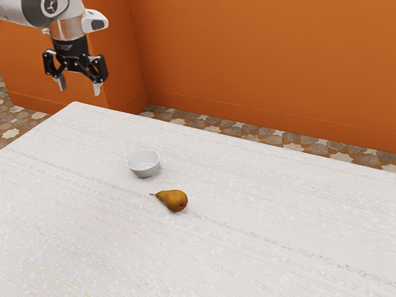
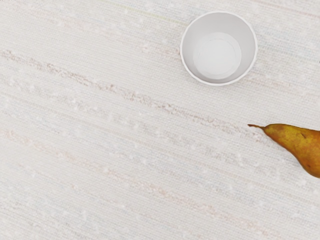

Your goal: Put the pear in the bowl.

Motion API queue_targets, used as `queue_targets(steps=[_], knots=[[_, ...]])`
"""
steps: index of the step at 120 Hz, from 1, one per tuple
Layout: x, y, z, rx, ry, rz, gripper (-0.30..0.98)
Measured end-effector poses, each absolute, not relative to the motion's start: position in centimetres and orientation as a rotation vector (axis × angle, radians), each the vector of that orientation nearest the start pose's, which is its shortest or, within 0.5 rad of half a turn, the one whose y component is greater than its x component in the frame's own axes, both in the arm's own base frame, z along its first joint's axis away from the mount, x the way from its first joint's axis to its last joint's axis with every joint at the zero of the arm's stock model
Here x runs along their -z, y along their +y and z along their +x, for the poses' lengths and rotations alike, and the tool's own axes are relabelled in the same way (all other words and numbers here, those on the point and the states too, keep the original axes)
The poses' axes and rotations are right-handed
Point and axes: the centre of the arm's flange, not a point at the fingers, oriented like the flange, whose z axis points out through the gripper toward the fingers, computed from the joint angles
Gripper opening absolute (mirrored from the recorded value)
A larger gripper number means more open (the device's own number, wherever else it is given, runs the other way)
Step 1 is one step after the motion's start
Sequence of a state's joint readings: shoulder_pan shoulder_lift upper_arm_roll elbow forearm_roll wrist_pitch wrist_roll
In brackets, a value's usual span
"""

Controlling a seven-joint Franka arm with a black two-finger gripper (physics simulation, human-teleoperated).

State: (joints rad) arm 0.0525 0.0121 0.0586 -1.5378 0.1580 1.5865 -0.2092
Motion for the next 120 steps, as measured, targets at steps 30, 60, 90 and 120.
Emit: queue_targets(steps=[30, 60, 90, 120], knots=[[-63.4, 6.3, 55.8, 0.082, -0.442, -2.953, 0.69], [-54.3, 2.4, 57.5, -0.001, -0.465, -3.012, 0.69], [-44.8, -0.5, 59.1, -0.136, -0.829, -3.083, 0.69], [-41.5, -0.1, 60.2, -0.141, -1.193, -3.016, 0.69]])
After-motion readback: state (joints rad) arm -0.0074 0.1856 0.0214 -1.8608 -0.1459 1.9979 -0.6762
